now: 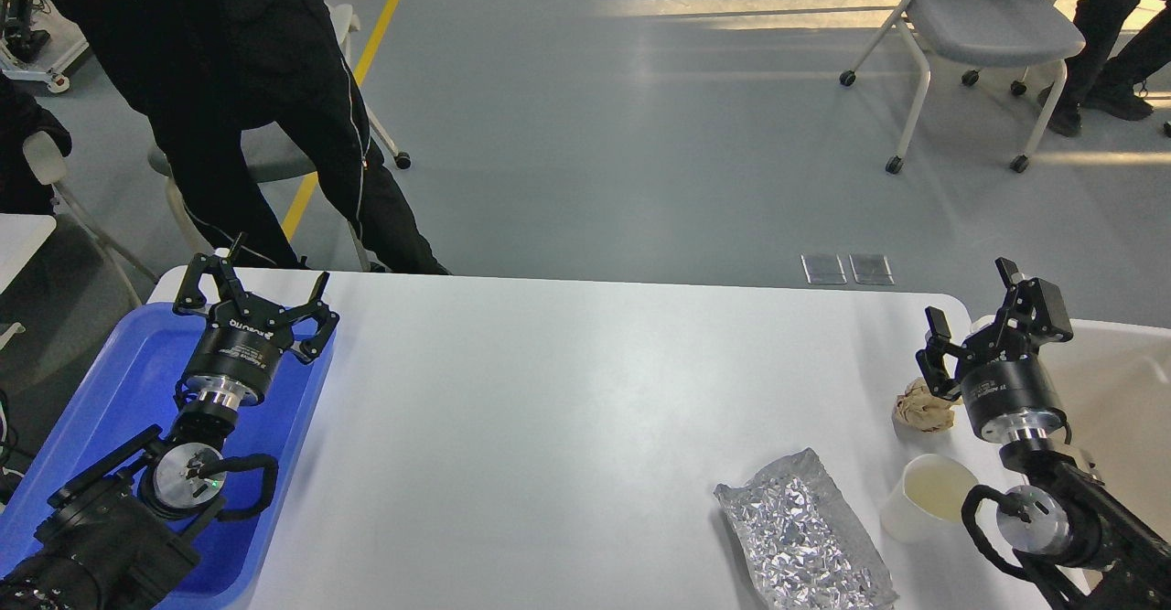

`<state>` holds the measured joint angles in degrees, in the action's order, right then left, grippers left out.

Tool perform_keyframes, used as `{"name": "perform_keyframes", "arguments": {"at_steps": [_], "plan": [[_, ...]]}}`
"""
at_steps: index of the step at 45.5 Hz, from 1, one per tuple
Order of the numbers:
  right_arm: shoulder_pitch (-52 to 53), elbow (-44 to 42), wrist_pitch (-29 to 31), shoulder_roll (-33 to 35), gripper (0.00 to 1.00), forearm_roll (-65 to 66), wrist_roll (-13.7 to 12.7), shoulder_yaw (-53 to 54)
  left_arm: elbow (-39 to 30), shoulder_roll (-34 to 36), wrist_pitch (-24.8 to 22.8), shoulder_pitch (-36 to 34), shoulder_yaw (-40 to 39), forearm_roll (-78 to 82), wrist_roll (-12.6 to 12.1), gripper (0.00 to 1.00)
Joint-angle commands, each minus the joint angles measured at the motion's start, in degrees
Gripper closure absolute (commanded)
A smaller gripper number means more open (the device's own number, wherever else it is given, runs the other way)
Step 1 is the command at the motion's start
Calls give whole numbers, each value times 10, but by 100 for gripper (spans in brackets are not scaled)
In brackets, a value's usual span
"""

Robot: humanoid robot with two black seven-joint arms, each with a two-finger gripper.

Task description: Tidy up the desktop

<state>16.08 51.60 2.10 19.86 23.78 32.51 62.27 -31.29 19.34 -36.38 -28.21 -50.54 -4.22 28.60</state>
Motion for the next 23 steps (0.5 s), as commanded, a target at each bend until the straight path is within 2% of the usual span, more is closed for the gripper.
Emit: {"name": "perform_keyframes", "arguments": {"at_steps": [1, 16, 23], "plan": [[-13, 2, 4, 4, 0, 0, 3, 1, 0, 1, 2, -1, 1, 0, -2, 0], [-9, 3, 7, 5, 0, 2, 2, -2, 0, 0, 2, -1, 0, 0, 0, 0], [-1, 3, 19, 8, 0, -1, -31, -1, 0, 0, 2, -1, 0, 0, 0, 0]]}}
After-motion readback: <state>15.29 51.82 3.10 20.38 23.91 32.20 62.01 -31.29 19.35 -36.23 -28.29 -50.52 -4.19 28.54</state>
